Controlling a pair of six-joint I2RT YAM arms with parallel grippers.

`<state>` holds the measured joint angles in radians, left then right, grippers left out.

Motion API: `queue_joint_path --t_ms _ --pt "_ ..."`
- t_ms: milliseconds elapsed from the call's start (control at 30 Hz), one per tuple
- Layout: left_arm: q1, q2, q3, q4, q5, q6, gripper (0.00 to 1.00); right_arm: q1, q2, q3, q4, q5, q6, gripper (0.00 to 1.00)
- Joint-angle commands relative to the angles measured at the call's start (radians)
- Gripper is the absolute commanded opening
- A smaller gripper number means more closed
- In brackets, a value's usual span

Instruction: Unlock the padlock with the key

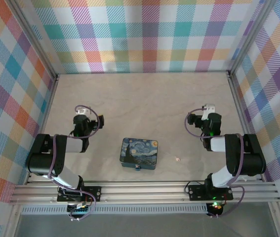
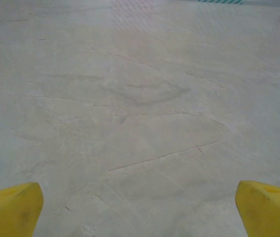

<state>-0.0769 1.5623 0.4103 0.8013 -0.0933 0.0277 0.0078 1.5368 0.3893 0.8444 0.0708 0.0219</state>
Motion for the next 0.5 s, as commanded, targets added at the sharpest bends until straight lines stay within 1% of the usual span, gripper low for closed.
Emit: queue_joint_path --t_ms 0,467 --pt "0.002 0.002 0.019 -0.01 0.021 0.017 1.0 0.007 -0.002 0.005 0.016 0.008 0.015 1.0" --pt "0.014 0.004 0.024 -0.017 0.032 0.007 1.0 0.006 -0.001 0.008 0.013 0.007 0.016 1.0"
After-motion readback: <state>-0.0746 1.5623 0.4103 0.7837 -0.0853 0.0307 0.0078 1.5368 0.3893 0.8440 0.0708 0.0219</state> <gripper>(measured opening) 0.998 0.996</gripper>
